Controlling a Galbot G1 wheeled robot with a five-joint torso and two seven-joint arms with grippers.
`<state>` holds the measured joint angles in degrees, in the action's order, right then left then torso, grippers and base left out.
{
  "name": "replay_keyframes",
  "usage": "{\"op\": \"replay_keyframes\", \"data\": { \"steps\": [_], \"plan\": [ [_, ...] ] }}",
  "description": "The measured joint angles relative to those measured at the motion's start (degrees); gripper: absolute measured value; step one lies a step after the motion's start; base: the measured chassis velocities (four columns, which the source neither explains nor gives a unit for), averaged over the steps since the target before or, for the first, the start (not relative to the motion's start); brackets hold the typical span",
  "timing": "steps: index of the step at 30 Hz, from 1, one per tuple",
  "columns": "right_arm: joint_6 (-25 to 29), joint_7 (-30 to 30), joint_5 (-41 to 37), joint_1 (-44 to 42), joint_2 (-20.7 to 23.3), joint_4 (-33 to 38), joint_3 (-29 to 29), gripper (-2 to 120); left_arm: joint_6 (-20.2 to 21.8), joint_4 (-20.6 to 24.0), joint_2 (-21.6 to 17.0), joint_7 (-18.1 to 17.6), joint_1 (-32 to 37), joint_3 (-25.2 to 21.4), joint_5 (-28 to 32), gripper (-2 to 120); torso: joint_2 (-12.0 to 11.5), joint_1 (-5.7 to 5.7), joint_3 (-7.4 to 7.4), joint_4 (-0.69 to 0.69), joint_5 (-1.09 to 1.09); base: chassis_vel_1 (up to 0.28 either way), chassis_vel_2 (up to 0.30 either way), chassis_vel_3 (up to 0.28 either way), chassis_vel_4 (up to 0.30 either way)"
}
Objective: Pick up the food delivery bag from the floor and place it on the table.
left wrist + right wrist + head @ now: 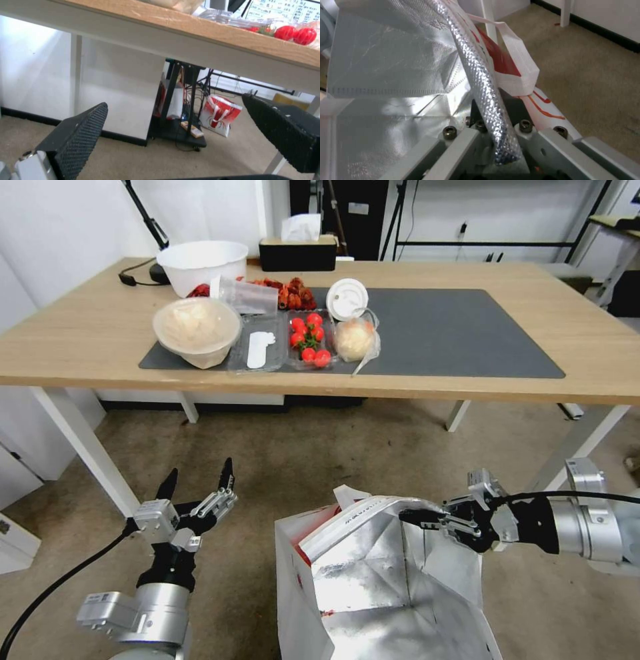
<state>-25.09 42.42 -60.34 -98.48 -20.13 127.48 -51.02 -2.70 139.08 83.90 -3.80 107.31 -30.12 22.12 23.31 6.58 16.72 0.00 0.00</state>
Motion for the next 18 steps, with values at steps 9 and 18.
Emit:
{"op": "replay_keyframes", "data": {
  "steps": [9,18],
  "plan": [
    [0.17,0.13,0.18,-0.02,-0.10,0.01,0.01,0,-0.09,0.00,0.21,-0.08,0.05,0.11,0.07,100,2.12,0.74,1.38,0.00,0.00,0.000,0.000,0.000,0.000],
    [0.32,0.40,0.35,-0.02,-0.10,0.01,0.03,0,-0.09,-0.02,0.29,-0.06,0.08,0.07,-0.09,100,4.02,1.47,2.55,0.00,0.00,0.000,0.000,0.000,0.000]
  ]
}}
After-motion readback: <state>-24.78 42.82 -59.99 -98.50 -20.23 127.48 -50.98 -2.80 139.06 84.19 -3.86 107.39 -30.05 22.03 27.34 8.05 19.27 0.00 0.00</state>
